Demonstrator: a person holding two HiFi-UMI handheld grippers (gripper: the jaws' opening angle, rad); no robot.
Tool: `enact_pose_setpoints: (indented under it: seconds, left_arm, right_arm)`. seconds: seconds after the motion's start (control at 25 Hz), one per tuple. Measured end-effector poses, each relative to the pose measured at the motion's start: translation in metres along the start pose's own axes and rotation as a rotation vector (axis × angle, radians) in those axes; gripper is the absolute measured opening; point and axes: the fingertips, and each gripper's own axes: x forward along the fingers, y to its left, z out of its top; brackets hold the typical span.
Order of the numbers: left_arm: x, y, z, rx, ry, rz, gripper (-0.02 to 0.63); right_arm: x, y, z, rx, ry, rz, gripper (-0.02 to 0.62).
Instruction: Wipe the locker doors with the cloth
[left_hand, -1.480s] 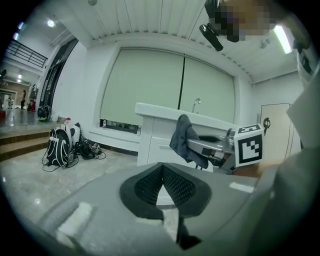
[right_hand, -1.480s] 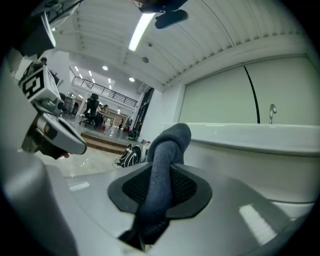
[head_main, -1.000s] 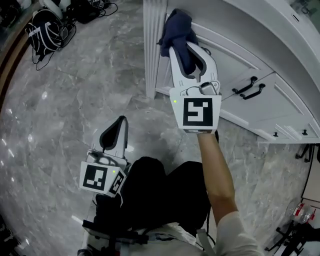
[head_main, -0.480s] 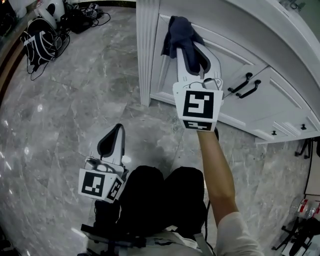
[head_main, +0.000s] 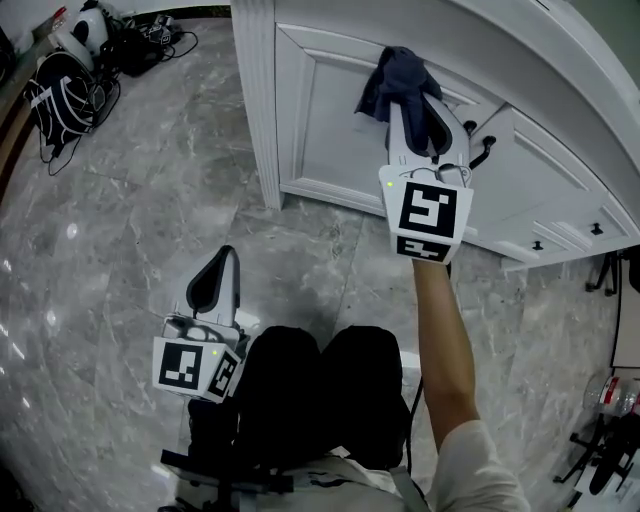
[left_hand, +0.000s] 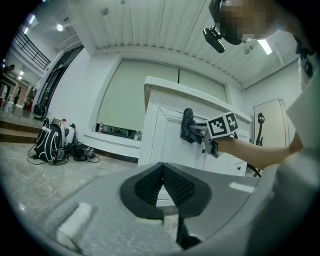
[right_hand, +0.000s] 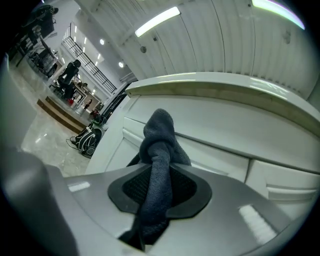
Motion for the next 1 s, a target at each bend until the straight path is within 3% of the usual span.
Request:
enact_pose_setpoints:
  seconds: [0.36,1.0]
  left_arm:
    - [0.006,-0.013,-0.004,0.0,0.008,-0.005,0.002]
    - [-0.008,-0.01,-0.004,0.015,-0.006,0.009,0.002]
  right_arm:
    - [-0.018,-0.036,-0.027,0.077,0.037,-0.093,0.084]
    - [-0.021,-0.013,-0.076,0.097,0.098,-0.095,0.084]
